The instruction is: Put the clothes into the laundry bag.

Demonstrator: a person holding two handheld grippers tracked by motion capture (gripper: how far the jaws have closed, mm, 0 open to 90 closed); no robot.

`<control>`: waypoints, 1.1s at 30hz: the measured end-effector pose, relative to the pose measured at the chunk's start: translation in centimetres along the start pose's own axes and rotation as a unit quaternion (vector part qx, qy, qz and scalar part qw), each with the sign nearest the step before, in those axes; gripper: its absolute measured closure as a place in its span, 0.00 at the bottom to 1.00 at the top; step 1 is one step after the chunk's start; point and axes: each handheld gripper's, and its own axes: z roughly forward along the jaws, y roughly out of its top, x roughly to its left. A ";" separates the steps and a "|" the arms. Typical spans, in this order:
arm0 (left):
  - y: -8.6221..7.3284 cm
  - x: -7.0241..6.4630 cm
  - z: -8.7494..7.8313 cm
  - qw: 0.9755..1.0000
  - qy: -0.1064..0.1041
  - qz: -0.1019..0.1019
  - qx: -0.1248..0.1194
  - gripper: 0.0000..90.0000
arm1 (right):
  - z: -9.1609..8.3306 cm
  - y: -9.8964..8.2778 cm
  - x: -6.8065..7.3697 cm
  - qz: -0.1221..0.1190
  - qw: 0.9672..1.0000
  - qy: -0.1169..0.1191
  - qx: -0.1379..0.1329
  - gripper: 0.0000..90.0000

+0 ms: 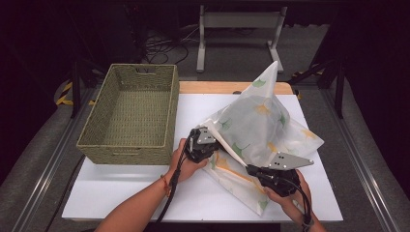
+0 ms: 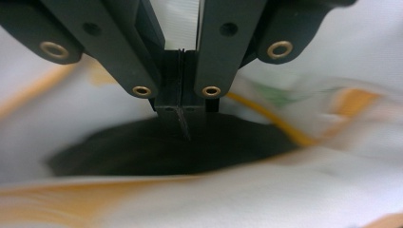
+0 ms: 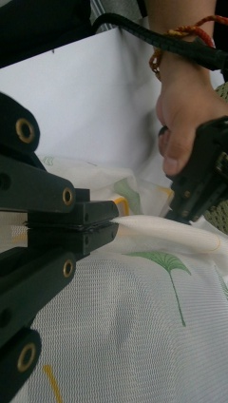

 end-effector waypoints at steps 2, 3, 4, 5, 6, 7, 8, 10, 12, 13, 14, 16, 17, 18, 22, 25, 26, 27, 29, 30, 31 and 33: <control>-0.1 -0.8 0.4 1.000 -0.021 0.009 0.003 1.00 | 0.0 0.0 0.0 0.002 1.000 0.005 -0.002 0.99; 0.0 -1.5 0.8 0.999 -0.040 0.012 0.001 1.00 | -0.1 0.0 0.1 0.003 1.000 0.007 -0.003 0.99; 0.1 -1.9 1.1 0.999 -0.048 0.016 -0.001 1.00 | 0.0 0.1 0.2 0.002 1.000 0.011 -0.002 0.99; 0.2 -2.3 1.5 0.998 -0.054 0.020 -0.004 1.00 | 0.1 0.1 0.2 0.001 1.000 0.013 -0.002 0.99; 0.4 -2.8 1.9 0.998 -0.062 0.022 -0.007 1.00 | 0.1 0.1 0.3 0.000 1.000 0.016 -0.001 0.99; 0.6 -3.1 2.4 0.997 -0.073 0.023 -0.014 1.00 | 0.2 0.1 0.4 -0.002 1.000 0.020 0.001 0.99; 0.6 -3.1 2.4 0.997 -0.073 0.023 -0.014 1.00 | 0.2 0.1 0.4 -0.002 1.000 0.020 0.001 0.99; 1.0 -3.7 3.6 0.997 -0.078 0.022 -0.016 1.00 | 0.4 0.0 0.6 -0.005 1.000 0.029 0.009 0.99; 1.4 -3.9 4.7 0.998 -0.059 0.029 -0.006 1.00 | 0.8 -0.1 0.8 -0.009 0.999 0.038 0.021 0.99; 1.6 -3.8 5.4 0.999 -0.042 0.027 0.012 1.00 | 0.9 -0.2 0.8 -0.010 0.999 0.041 0.027 0.99; 1.8 -3.7 5.5 0.999 -0.032 0.021 0.007 1.00 | 1.2 -0.3 0.8 -0.011 0.998 0.047 0.037 0.99; 2.0 -3.1 5.7 1.000 -0.020 0.004 -0.007 1.00 | 1.5 -0.5 0.9 -0.008 0.998 0.053 0.044 0.99; 2.0 -2.9 5.9 1.000 -0.018 -0.010 -0.009 1.00 | 1.7 -0.6 0.9 -0.008 0.997 0.056 0.048 0.99; 2.1 -2.7 5.8 1.000 -0.013 -0.011 -0.018 1.00 | 1.9 -0.7 0.9 -0.009 0.997 0.057 0.053 0.99; 2.3 -2.5 6.2 1.000 0.010 -0.011 -0.017 1.00 | 2.4 -0.8 1.3 -0.013 0.996 0.062 0.062 0.99; 2.5 -2.2 6.4 0.999 0.027 -0.017 -0.016 1.00 | 2.6 -0.8 1.5 -0.016 0.995 0.065 0.068 0.99; 2.5 -2.1 6.4 0.999 0.032 -0.021 -0.016 1.00 | 2.7 -0.8 1.6 -0.017 0.995 0.066 0.069 0.99; 2.5 -1.9 6.4 0.999 0.035 -0.027 -0.017 1.00 | 2.7 -0.8 1.6 -0.018 0.995 0.067 0.070 0.99; 2.5 -1.6 6.3 0.998 0.044 -0.031 -0.017 1.00 | 2.8 -0.9 1.7 -0.021 0.994 0.072 0.076 0.99; 2.4 -1.4 6.3 0.998 0.044 -0.034 -0.017 1.00 | 2.9 -0.9 1.8 -0.022 0.994 0.073 0.079 0.99; 2.4 -1.4 6.3 0.998 0.044 -0.034 -0.017 1.00 | 3.0 -1.0 1.8 -0.024 0.994 0.073 0.082 0.99; 2.4 -1.3 6.0 0.999 0.040 -0.033 -0.013 1.00 | 3.0 -1.0 1.8 -0.026 0.993 0.074 0.087 0.99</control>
